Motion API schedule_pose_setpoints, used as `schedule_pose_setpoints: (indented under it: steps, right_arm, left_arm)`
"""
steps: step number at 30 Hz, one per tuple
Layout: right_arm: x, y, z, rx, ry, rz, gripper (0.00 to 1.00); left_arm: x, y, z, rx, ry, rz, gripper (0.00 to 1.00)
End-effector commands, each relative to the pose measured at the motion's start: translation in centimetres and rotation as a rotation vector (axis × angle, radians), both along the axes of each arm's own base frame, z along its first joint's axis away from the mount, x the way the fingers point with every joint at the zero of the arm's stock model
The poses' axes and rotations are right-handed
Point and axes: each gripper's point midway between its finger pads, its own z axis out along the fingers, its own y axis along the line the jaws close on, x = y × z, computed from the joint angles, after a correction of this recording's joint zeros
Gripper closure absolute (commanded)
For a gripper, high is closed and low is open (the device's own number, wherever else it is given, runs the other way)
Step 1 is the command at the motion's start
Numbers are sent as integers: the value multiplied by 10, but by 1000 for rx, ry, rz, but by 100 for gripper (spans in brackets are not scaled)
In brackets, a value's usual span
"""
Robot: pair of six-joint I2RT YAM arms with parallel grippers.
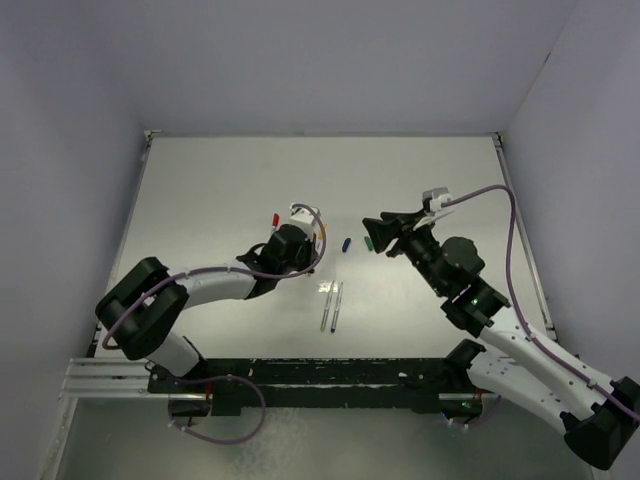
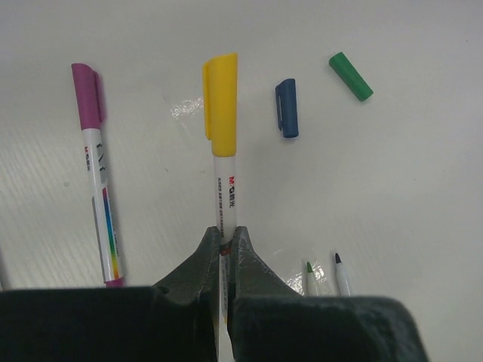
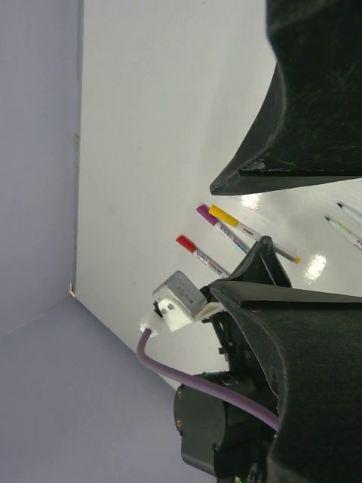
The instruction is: Insert the pens into the pen caps
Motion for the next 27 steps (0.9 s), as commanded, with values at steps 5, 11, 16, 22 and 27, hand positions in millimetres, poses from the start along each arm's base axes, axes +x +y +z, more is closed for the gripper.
schedule_pose_setpoints:
  steps: [5, 11, 16, 22, 27]
  right_arm:
    - [2, -5, -10, -4, 25, -32, 49]
    - [1, -5, -17, -2, 41, -32, 49]
    - [1, -5, -21, -4, 49, -31, 49]
    - [2, -4, -26, -12, 60, -32, 49]
    - [4, -3, -29, -14, 65, -31, 49]
  left_arm:
    - [36, -15, 0, -10, 15, 30, 99]
    - [51, -16, -11, 41, 29, 45, 95]
    - [58, -11, -25, 77, 55, 62, 93]
    - [59, -4, -40, 117, 86, 84, 87]
    - [58, -1, -49, 135, 101, 95, 81]
